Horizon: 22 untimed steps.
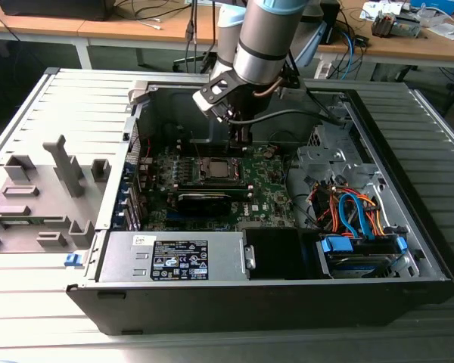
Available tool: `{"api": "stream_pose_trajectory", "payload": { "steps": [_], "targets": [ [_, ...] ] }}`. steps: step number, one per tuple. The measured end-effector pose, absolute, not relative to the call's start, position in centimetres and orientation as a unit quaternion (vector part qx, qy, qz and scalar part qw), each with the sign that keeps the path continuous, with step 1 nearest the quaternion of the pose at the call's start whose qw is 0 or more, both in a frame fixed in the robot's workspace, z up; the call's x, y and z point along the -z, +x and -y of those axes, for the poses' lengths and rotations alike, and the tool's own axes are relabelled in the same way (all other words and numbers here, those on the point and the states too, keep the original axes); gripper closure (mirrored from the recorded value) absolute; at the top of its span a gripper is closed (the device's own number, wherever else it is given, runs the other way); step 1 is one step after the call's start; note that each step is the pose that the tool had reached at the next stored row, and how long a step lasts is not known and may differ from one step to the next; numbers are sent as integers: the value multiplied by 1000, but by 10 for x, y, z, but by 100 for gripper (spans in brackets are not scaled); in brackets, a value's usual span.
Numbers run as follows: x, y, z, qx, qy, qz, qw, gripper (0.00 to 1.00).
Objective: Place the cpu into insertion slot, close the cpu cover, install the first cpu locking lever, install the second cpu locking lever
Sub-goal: 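Close the cpu cover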
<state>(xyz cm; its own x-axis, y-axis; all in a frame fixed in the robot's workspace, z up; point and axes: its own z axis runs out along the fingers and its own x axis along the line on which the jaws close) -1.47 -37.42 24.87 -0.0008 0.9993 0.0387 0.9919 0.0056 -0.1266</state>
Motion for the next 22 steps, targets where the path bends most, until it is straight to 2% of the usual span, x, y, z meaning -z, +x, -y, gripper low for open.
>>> {"api": "stream_pose_trajectory", "payload": {
  "steps": [22],
  "targets": [
    [-247, -25, 374, -31, -704, 707, 59, 89]
  ]
}}
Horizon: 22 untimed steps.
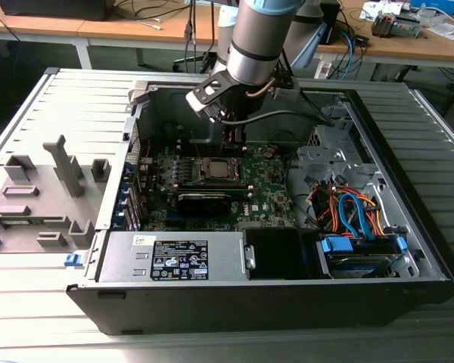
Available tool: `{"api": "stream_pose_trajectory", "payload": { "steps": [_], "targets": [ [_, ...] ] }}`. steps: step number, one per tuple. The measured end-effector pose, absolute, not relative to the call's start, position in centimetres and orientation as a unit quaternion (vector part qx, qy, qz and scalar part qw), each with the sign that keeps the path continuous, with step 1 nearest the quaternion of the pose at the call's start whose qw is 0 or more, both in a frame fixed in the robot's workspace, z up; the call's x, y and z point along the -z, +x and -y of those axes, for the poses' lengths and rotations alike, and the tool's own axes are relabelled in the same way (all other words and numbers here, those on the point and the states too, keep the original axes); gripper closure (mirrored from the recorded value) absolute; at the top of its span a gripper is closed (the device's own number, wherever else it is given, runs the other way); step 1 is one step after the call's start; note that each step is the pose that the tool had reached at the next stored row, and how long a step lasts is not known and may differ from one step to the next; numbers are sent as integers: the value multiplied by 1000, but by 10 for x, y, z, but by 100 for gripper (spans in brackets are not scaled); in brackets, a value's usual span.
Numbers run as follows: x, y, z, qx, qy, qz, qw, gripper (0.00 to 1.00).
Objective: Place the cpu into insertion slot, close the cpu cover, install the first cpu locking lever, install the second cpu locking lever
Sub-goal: 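Close the cpu cover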
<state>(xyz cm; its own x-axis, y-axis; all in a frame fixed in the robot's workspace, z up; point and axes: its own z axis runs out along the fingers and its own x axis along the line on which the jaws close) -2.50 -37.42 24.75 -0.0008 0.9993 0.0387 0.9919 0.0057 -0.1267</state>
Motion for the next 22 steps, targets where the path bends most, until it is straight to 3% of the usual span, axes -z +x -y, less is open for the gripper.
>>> {"api": "stream_pose_trajectory", "payload": {
  "steps": [22],
  "targets": [
    [-245, -31, 374, -31, -704, 707, 59, 89]
  ]
}}
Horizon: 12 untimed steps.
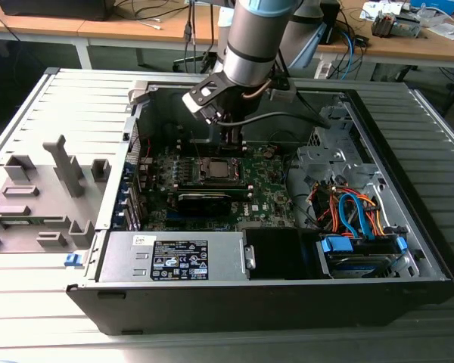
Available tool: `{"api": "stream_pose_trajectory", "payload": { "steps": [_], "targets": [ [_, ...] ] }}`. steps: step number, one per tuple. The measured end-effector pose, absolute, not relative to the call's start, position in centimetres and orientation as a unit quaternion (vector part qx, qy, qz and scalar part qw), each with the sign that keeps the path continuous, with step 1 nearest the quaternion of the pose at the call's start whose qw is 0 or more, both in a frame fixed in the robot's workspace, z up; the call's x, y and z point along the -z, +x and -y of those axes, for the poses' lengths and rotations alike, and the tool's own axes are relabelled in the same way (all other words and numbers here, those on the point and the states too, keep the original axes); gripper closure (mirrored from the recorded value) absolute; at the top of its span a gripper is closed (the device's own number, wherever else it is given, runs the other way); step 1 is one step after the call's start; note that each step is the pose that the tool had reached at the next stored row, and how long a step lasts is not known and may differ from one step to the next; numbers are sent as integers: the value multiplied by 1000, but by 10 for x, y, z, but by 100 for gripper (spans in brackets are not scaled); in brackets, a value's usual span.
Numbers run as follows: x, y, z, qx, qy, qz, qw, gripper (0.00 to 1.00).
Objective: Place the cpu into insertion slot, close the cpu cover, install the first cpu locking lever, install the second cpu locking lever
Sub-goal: 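Close the cpu cover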
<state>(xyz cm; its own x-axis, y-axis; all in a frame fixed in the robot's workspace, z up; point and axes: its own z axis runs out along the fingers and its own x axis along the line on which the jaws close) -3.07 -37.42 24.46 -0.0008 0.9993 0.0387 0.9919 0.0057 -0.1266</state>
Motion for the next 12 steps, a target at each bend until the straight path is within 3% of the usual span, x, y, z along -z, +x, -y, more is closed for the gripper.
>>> {"api": "stream_pose_trajectory", "payload": {
  "steps": [12],
  "targets": [
    [-236, -35, 374, -31, -704, 707, 58, 89]
  ]
}}
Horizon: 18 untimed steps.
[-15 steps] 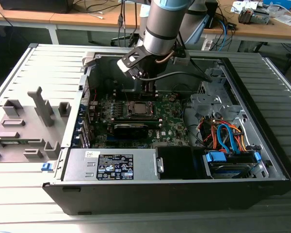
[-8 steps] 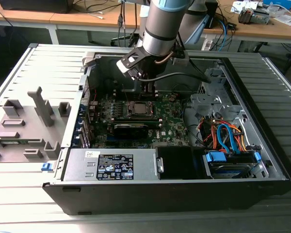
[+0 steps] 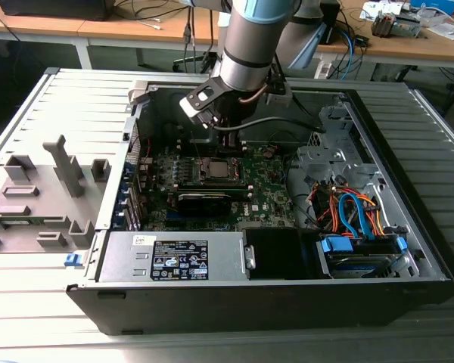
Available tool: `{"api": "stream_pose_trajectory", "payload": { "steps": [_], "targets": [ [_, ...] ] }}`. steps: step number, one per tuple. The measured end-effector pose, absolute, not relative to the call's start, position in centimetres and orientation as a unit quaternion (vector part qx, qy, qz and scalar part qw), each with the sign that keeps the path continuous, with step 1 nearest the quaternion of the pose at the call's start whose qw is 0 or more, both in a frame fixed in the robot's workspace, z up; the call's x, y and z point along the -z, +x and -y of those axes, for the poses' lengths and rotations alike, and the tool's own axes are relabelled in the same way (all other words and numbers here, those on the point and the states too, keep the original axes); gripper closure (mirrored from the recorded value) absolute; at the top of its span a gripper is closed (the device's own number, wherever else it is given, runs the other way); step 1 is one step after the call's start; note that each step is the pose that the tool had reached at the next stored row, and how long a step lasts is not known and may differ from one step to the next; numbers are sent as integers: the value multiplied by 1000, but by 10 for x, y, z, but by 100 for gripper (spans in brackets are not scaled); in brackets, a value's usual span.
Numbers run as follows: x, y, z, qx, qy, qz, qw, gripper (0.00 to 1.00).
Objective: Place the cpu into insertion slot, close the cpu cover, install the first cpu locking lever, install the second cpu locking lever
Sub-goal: 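Close the cpu cover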
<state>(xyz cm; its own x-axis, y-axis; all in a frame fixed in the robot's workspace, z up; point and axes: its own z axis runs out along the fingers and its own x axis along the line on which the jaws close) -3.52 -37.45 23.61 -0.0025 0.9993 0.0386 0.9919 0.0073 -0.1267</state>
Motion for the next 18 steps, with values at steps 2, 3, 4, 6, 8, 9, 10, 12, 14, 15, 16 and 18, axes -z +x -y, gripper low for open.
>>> {"api": "stream_pose_trajectory", "payload": {
  "steps": [2, 3, 4, 6, 8, 9, 10, 12, 14, 15, 16, 18],
  "targets": [
    [-234, -37, 376, -32, -698, 713, 58, 89],
    [-233, -40, 376, -32, -696, 715, 58, 89],
    [-231, -41, 377, -32, -695, 716, 58, 89],
    [-227, -42, 378, -32, -695, 716, 58, 89],
    [-223, -44, 378, -32, -695, 716, 58, 89],
    [-222, -45, 378, -32, -695, 716, 58, 89],
    [-221, -46, 378, -32, -694, 717, 58, 89],
    [-218, -48, 379, -32, -693, 717, 58, 89],
    [-217, -50, 379, -32, -693, 718, 58, 89],
    [-216, -51, 379, -32, -693, 718, 58, 89],
    [-215, -51, 379, -32, -693, 718, 58, 89],
    [-213, -52, 379, -32, -693, 718, 58, 89]
  ]
}}
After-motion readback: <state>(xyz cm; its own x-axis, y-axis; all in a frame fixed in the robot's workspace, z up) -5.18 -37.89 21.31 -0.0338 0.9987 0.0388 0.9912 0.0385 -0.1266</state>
